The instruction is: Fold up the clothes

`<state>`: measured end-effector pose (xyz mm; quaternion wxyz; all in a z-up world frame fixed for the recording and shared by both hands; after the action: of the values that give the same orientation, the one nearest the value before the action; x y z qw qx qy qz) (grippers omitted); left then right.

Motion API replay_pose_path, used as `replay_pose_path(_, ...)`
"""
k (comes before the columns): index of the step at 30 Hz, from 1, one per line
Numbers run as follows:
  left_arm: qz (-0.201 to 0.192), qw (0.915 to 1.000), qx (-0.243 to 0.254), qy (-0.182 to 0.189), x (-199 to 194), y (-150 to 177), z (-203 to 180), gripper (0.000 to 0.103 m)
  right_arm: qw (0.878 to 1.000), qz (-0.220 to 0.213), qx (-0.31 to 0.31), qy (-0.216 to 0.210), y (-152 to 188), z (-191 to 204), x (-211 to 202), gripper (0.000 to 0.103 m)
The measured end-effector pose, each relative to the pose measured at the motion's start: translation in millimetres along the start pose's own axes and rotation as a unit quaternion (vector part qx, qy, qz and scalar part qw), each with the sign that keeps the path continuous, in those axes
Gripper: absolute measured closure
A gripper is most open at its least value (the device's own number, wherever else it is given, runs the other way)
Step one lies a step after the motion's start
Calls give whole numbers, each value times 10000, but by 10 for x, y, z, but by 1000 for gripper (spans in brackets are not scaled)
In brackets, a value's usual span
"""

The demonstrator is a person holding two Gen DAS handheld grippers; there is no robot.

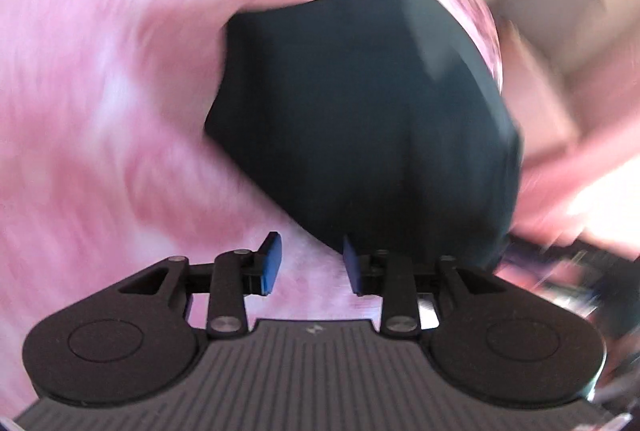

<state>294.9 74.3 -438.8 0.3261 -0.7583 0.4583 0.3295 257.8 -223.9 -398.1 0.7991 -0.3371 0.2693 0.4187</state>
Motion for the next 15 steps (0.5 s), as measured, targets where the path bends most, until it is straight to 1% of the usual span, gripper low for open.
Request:
replay_pose_path(1, 15, 9993, -348, 98, 27, 6, 59, 73, 9997, 20, 236, -103, -6, -55, 49, 60)
replay_pose_path(2, -16, 9986, -520, 113, 49, 17, 84, 73, 9990, 44, 389, -198, -8, -91, 104, 60)
replay_pose_path(4, -106, 9974, -708, 91, 87, 43, 96, 73, 9982, 118, 490, -321, -13, -124, 223, 60)
replay_pose_path(5, -152, 9971, -740, 72, 102, 54, 85, 73, 9981, 162, 510, -308, -28, -146, 280, 60)
replay_pose_path(6, -179, 9967, -792, 60, 111, 61, 75, 72, 9981, 207, 517, -250, -50, -173, 334, 71)
replay_pose_path(8, -219, 9956, -913, 43, 123, 71, 57, 73, 9971, 363, 607, -290, -120, -224, 409, 82)
replay_pose_path(9, -234, 9952, -951, 30, 121, 67, 52, 73, 9965, 460, 626, -315, -169, -235, 425, 85)
replay_pose_path(10, -236, 9950, -975, 15, 113, 58, 43, 72, 9964, 529, 569, -338, -208, -228, 433, 87)
replay_pose_path(11, -234, 9947, -999, 1, 103, 47, 33, 73, 9971, 567, 364, -339, -245, -197, 423, 90)
replay_pose_path(13, -200, 9948, -998, -2, 95, 60, -32, 73, 9977, 609, -95, -293, -337, -128, 388, 91)
replay_pose_path(15, -148, 9953, -962, -6, 82, 68, -111, 73, 9976, 583, -318, -188, -481, -106, 349, 91)
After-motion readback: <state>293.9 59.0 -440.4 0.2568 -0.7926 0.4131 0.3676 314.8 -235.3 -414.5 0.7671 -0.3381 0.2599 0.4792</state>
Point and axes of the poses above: each gripper's, at about its wrist camera, not at the fingertips, and x roughly the way its jaws point, z to its left, y to its underside, the point moved 4 cm from there along x, roughly the way its jaws point, and after that the axes turned 6 degrees about -x, right-handed, at the moved point
